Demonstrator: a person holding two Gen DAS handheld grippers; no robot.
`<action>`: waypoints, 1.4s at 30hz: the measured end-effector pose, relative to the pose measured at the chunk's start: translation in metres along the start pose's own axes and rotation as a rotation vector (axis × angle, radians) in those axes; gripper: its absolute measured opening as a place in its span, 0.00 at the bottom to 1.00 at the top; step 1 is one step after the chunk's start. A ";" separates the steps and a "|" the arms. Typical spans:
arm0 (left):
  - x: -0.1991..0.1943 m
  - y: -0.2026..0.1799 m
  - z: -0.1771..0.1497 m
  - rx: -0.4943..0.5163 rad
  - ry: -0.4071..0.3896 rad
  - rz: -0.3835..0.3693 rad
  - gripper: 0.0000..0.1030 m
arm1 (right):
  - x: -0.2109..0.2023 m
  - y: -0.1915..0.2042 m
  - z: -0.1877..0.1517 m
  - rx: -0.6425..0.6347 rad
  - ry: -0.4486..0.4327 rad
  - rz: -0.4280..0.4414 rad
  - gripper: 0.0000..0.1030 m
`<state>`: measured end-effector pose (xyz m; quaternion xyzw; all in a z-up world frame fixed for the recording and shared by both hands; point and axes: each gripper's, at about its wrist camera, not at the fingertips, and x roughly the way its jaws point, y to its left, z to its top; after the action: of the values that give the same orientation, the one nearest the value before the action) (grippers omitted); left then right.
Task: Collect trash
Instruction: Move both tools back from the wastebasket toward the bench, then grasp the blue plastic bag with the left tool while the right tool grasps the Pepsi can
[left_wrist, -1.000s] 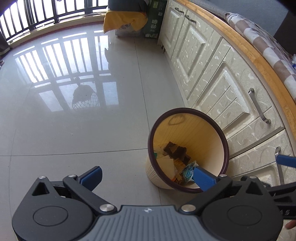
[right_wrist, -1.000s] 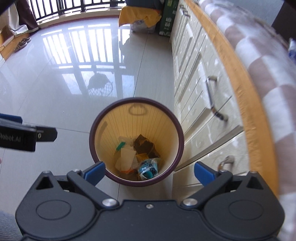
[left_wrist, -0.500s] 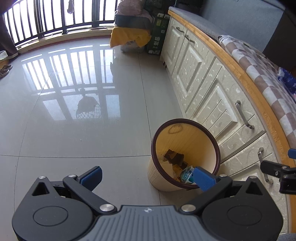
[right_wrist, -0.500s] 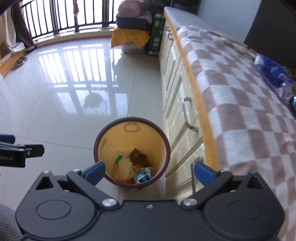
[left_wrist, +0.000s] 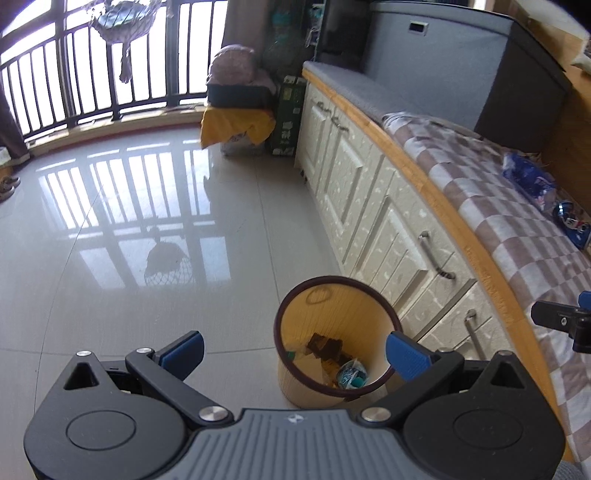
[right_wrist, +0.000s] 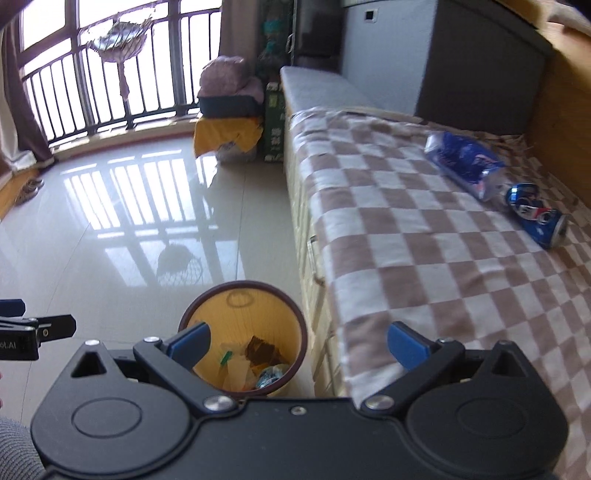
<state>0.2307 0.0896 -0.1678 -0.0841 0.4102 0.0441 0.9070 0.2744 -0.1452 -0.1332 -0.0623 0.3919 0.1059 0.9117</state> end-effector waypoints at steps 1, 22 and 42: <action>-0.002 -0.006 0.001 0.009 -0.009 -0.006 1.00 | -0.003 -0.006 0.000 0.010 -0.012 -0.008 1.00; 0.009 -0.167 0.039 0.132 -0.227 -0.220 1.00 | -0.050 -0.165 -0.017 0.165 -0.272 -0.232 1.00; 0.098 -0.286 0.105 0.159 -0.340 -0.444 1.00 | 0.055 -0.295 0.022 0.551 -0.365 -0.322 1.00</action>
<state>0.4150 -0.1701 -0.1399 -0.0917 0.2259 -0.1742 0.9541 0.3978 -0.4186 -0.1488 0.1443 0.2219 -0.1393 0.9542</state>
